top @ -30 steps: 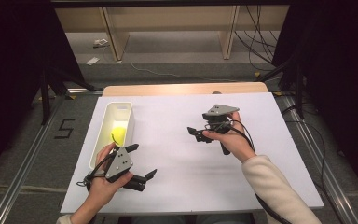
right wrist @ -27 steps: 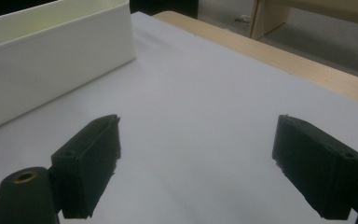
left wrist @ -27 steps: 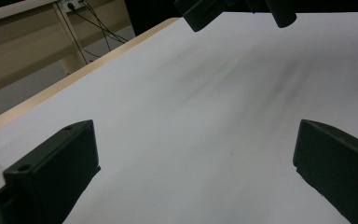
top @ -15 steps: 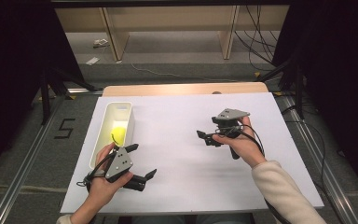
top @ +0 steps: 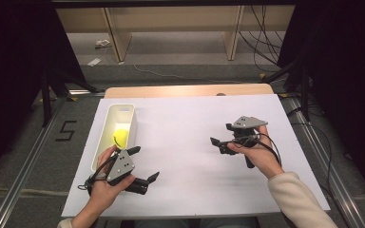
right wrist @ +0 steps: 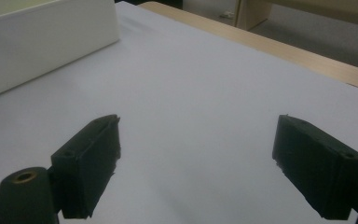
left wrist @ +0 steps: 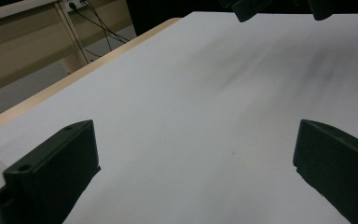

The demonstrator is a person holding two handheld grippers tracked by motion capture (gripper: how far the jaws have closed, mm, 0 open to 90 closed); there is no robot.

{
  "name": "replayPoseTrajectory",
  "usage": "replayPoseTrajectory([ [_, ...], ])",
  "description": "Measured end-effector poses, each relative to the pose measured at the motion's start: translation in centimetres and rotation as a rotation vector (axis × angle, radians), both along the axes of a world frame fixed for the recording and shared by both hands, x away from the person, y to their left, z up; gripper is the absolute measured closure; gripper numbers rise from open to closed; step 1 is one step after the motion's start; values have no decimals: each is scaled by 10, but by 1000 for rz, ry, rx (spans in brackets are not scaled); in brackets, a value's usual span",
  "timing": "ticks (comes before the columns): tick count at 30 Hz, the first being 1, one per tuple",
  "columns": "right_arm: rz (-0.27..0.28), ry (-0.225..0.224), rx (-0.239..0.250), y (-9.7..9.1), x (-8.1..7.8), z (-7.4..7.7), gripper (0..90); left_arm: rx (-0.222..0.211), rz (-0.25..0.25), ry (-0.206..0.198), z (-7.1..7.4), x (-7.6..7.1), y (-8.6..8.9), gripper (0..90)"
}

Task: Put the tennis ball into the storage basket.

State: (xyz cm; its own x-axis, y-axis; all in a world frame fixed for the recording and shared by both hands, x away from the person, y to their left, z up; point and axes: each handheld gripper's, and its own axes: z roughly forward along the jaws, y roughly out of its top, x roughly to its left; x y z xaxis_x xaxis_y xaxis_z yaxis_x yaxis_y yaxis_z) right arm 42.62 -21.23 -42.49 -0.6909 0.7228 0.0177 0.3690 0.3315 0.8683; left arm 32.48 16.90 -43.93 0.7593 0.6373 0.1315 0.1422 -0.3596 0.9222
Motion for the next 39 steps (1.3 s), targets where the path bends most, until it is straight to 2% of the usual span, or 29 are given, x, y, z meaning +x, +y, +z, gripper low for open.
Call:
replayPoseTrajectory([
  [19,-27,-2,2,-30,-26,-5,158,-7,10,-4,1,0,2,0],
  [39,-21,16,6,-44,-51,-13,157,-12,15,-8,1,0,3,0],
])
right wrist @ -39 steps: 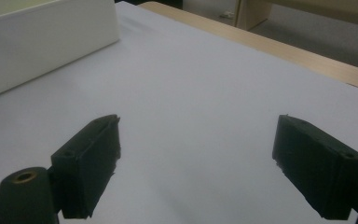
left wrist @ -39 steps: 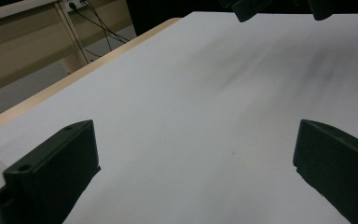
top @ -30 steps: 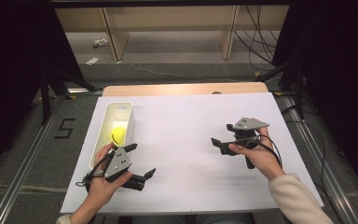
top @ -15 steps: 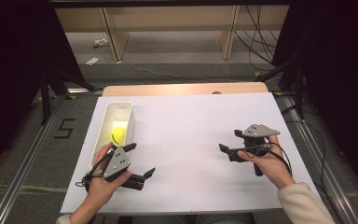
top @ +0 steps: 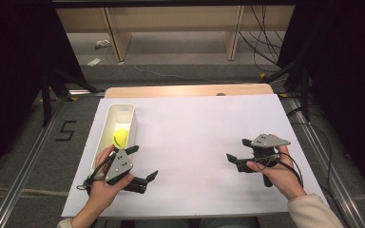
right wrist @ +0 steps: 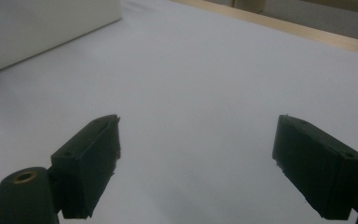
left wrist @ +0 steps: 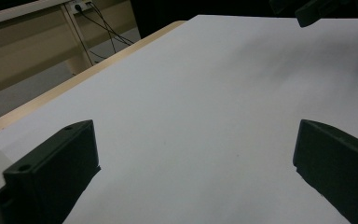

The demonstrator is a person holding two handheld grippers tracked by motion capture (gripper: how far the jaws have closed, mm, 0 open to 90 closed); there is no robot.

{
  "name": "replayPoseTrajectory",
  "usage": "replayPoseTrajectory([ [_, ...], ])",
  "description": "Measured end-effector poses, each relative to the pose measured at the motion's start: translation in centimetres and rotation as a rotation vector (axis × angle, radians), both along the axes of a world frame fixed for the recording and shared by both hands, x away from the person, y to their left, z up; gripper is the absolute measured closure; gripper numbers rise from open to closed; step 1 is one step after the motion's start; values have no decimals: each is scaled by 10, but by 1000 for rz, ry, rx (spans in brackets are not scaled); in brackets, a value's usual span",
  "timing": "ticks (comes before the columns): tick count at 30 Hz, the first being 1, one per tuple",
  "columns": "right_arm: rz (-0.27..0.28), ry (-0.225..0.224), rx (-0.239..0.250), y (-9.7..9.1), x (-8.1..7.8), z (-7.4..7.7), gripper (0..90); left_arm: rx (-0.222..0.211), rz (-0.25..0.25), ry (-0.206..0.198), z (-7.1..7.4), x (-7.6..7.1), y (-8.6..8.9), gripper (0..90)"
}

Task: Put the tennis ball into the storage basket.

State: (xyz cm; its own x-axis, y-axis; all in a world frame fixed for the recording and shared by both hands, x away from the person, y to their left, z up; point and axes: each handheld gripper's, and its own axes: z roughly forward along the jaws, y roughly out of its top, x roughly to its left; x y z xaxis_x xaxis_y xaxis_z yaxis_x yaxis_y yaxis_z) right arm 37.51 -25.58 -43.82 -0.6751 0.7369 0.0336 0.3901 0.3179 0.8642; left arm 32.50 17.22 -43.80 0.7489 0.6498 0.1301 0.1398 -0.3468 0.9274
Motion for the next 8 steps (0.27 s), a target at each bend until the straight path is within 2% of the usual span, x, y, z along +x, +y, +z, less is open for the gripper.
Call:
replayPoseTrajectory([
  [6,5,6,1,1,-1,-1,157,-3,-3,-1,0,0,0,0],
  [8,6,9,4,1,-2,-1,157,-17,-10,5,1,0,0,0],
])
